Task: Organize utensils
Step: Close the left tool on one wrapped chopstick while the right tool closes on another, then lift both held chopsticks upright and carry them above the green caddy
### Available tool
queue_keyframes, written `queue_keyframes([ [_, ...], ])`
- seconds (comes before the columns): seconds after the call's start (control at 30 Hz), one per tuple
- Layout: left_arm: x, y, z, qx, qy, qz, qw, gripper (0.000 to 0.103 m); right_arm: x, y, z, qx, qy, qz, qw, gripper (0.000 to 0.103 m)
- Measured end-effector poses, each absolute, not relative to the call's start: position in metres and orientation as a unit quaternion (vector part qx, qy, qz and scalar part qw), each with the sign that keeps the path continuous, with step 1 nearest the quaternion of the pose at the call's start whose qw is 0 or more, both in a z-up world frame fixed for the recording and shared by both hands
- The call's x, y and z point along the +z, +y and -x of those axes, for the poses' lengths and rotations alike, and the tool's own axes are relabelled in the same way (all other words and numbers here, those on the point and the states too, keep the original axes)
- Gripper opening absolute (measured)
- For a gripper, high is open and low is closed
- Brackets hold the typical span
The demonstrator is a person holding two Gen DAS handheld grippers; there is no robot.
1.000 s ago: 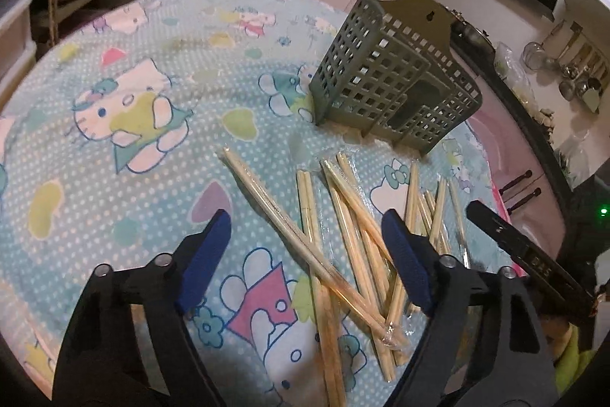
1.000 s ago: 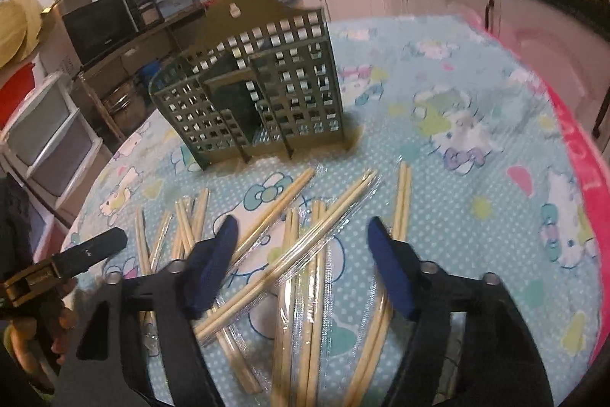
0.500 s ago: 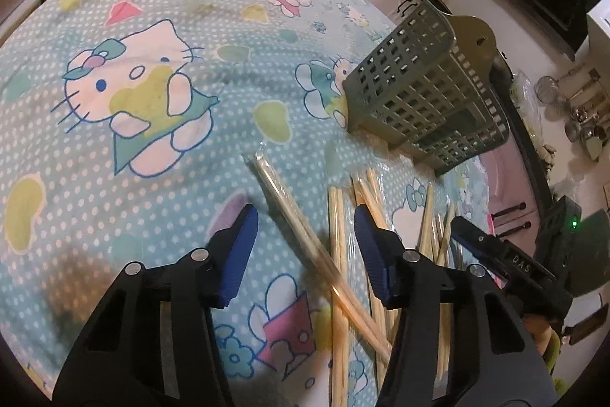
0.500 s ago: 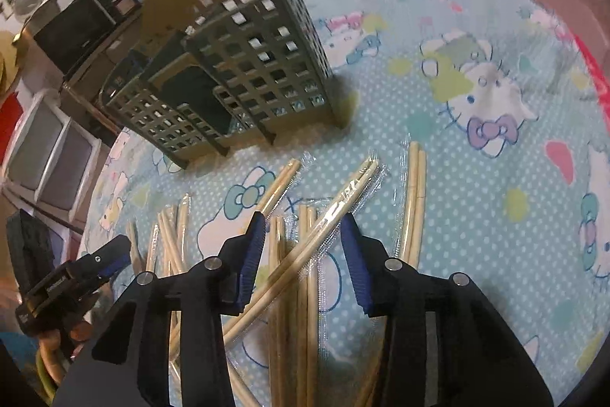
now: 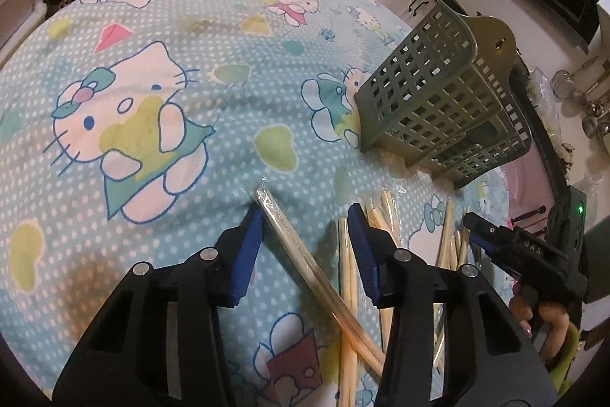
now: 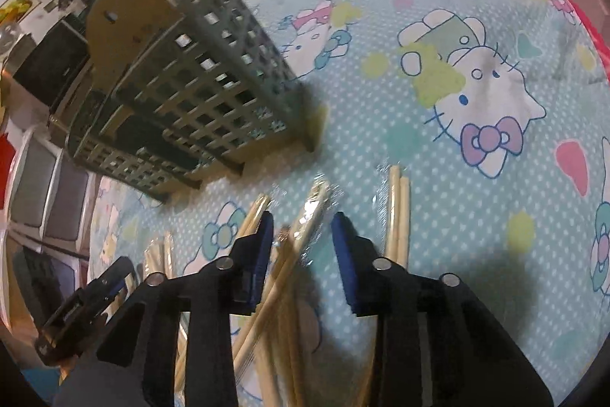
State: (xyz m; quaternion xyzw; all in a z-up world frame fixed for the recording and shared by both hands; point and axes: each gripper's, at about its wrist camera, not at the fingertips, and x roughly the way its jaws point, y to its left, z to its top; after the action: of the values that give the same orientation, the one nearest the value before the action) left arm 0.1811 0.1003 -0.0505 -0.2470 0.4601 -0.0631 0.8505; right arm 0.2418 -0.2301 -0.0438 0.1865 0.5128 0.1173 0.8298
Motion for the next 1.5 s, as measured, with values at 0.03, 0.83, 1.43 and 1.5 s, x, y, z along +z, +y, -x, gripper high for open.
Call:
queue_keyframes([
  [0.03,-0.051,0.1,-0.182,-0.06,0.46,0.243,0.852,0.034,-0.045,-0.231,-0.245,0.115,0.514,-0.189,0.829,0.025],
  [0.83,0.011,0.1,-0.169,-0.073,0.389,0.21,0.894,0.003,0.017,-0.231,-0.218,0.228,0.416,-0.19,0.859,0.005],
  [1.43,0.135,0.062,-0.159,-0.12,0.262,0.144,0.947,0.001,0.114,-0.225,-0.171,0.271,0.24,-0.103,0.926,0.005],
  [1.5,0.147,0.059,-0.162,-0.123,0.248,0.141,0.951,0.001,0.123,-0.227,-0.173,0.273,0.23,-0.107,0.928,0.005],
])
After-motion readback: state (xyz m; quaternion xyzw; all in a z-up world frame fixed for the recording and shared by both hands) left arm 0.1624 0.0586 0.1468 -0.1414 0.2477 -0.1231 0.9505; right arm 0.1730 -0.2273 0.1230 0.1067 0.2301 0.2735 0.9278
